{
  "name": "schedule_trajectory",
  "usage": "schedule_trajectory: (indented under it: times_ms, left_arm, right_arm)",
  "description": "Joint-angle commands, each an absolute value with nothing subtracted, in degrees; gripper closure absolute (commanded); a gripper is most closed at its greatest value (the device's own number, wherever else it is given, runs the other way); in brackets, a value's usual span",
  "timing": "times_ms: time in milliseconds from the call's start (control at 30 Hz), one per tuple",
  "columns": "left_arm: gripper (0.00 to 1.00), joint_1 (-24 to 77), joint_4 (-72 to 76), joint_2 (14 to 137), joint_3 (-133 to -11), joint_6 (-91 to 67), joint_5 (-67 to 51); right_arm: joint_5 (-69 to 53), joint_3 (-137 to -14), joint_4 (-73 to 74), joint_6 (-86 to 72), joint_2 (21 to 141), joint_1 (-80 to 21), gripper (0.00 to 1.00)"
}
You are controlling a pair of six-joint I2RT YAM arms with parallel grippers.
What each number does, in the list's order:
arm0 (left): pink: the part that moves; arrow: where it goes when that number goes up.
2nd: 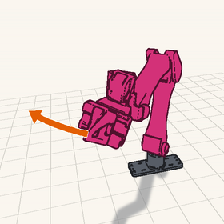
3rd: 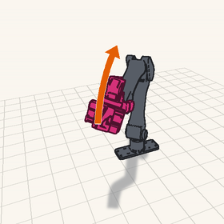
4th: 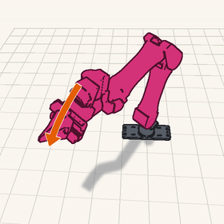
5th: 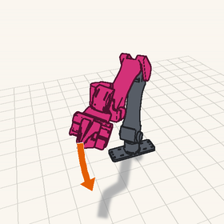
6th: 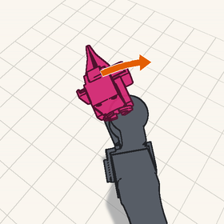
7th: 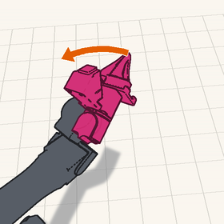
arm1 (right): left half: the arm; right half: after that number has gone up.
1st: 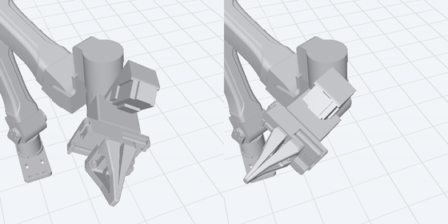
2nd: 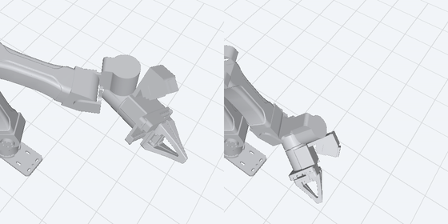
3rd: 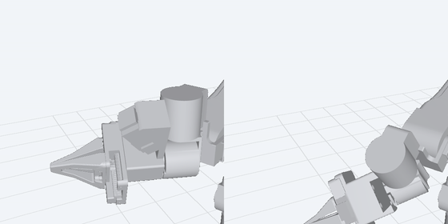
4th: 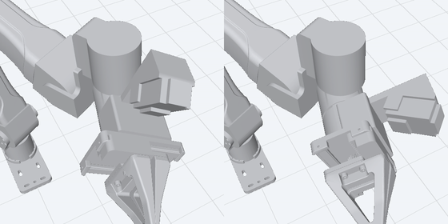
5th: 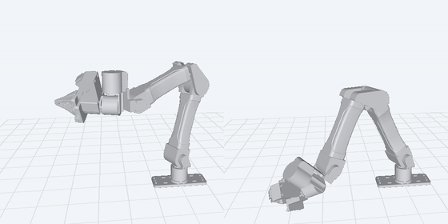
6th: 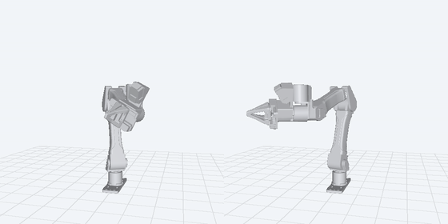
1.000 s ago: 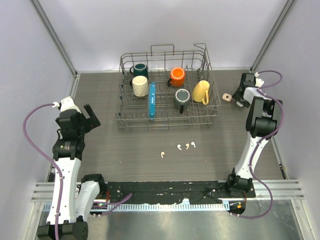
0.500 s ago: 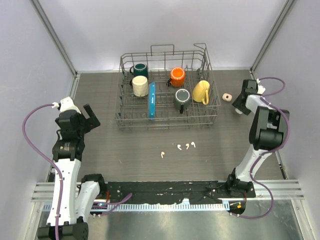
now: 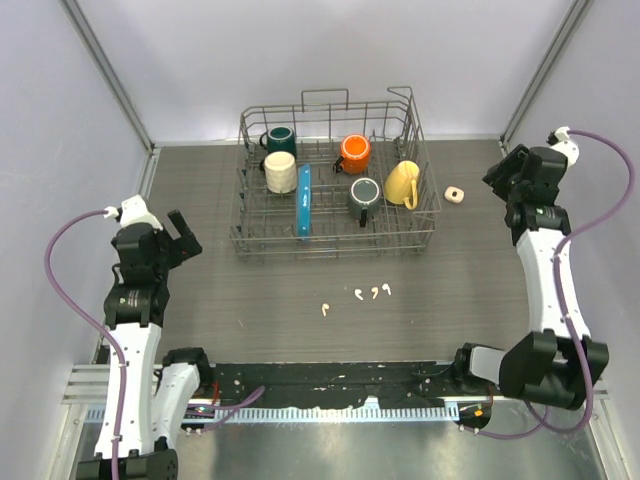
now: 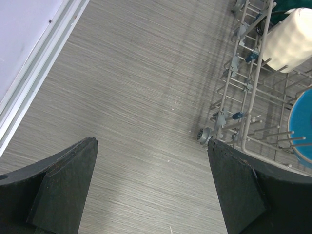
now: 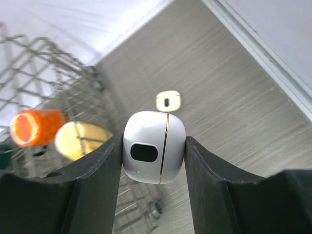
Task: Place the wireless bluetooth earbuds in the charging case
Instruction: Pick up the charging case at the center of the board.
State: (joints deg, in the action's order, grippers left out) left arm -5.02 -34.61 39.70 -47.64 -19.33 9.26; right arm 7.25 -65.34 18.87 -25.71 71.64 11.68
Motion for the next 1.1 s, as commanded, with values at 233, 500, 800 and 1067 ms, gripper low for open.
schedule_trajectory:
  times_ms: [233, 500, 800, 1067]
  left_arm:
    - [0.0, -5.45, -35.51, 39.11, -54.31, -21.18, -9.82]
    - [0.0, -5.45, -34.54, 39.81, -60.02, -22.42, -31.61]
    - [0.0, -5.36, -34.2, 44.3, -62.76, -24.96, -47.11]
    - [0.0, -3.26, -31.38, 44.91, -59.42, -26.81, -50.8]
  right_arm:
    - [-23.54, -72.07, 18.2, -19.17, 58.19, 7.31, 0.99]
    - [-25.6, -71.64, 22.93, -9.85, 54.67, -9.72, 0.99]
    - [-11.35, -69.17, 26.63, -1.16, 56.51, -32.23, 0.99]
    - [7.27, -64.25, 22.95, 8.43, 57.48, -56.22, 0.99]
